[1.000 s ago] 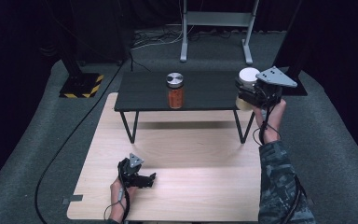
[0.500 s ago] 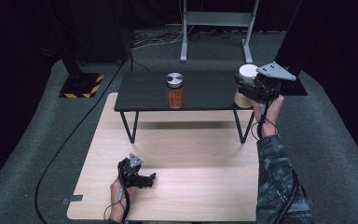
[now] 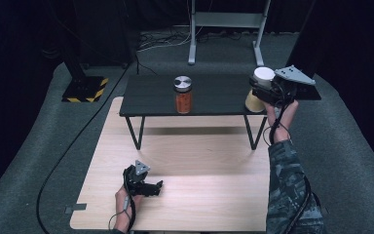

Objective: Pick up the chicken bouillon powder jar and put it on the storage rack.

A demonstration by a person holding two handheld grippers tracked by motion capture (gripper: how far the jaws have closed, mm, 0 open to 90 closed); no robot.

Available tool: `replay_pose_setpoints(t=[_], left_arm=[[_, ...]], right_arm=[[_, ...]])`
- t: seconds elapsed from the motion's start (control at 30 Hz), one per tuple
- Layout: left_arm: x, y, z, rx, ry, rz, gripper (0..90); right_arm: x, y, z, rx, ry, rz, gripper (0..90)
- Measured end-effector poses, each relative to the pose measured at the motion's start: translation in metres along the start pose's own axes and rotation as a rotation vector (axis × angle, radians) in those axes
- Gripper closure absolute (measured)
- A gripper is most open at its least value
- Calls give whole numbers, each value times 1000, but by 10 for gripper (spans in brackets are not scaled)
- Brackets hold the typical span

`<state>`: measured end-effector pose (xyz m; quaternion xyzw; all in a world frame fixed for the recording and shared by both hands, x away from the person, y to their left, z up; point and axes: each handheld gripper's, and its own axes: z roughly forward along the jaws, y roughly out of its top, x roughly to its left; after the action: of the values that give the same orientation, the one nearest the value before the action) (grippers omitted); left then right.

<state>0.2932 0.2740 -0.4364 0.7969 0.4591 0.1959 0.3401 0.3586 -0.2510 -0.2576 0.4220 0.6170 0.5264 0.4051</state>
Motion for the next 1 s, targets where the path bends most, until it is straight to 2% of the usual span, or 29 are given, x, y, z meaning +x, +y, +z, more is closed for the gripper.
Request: replay_pose_setpoints(t=[0.13,0.67,0.77,0.87,1.0], left_arm=[[0,0,0,-1,0,-1,3],[0,0,0,-1,1,0,4],[0,0,0,0,0,0,3],[0,0,0,0,1,1,4],[0,0,0,0,1,0,4]], right_arm=[[-3,-1,1,-1,5,13,330],[-2,5,2,22,5,3,324],[2,8,2,39,-11,-8,217],[3,16,0,88,3,-19,130],[3,26,-5,162,18,-20,56]])
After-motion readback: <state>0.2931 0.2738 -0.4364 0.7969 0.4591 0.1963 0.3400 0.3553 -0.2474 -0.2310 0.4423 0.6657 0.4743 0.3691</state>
